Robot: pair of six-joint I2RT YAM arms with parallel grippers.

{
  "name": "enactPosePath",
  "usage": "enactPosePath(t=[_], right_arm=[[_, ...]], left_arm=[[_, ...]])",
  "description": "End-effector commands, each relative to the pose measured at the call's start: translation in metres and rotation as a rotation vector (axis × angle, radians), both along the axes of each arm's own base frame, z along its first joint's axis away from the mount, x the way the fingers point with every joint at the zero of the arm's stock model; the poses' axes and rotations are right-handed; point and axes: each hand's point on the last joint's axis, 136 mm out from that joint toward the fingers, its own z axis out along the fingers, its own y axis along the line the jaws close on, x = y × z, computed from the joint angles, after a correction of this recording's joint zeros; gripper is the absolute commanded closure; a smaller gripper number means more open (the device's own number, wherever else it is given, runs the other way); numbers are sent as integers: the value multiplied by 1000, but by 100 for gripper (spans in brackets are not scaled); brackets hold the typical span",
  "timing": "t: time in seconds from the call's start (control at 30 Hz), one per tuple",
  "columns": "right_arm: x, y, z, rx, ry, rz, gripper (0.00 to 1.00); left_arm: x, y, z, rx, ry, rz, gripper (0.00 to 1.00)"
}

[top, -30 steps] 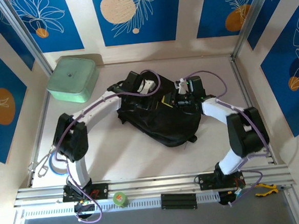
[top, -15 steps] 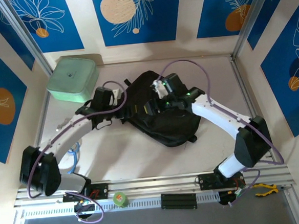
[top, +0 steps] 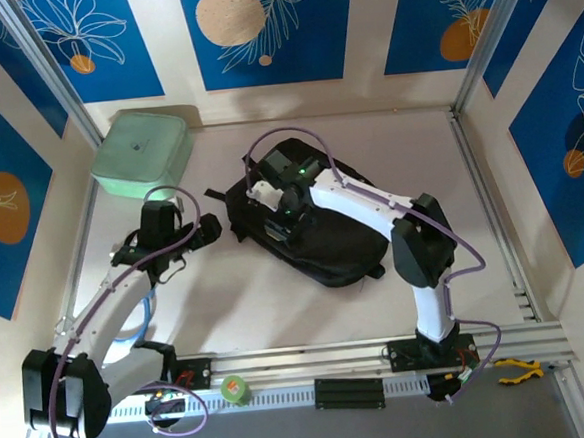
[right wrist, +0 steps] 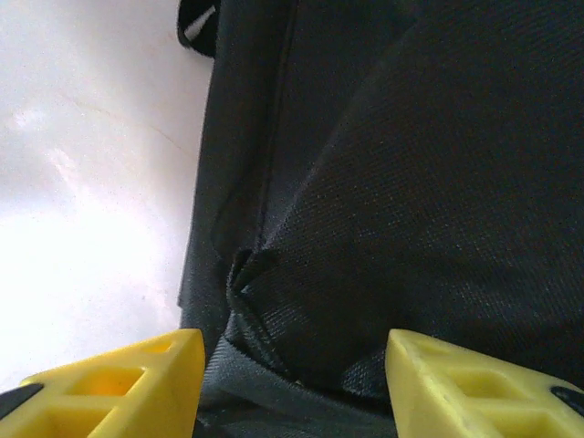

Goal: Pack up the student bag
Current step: Zip the student bag at the center of the table.

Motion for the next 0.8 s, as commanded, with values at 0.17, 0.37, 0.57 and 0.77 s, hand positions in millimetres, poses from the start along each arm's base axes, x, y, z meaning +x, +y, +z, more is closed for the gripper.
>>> enactPosePath(t=[0.17,0.37,0.57,0.77], right_arm=[[4,0,-11,-105,-10,47,59],[16,3,-18,-126,-57,20,59],[31,7,-11,-105,-118,-28,71],[35,8,-7,-63,-115,-89,81]], left_arm=[[8,-3,-2,-33,5,-9,0],[10,-6,-1,-50,9,-17,0],[14,-12,6,-111,-15,-26,0],[14,-14,5,-127,-12,-25,0]])
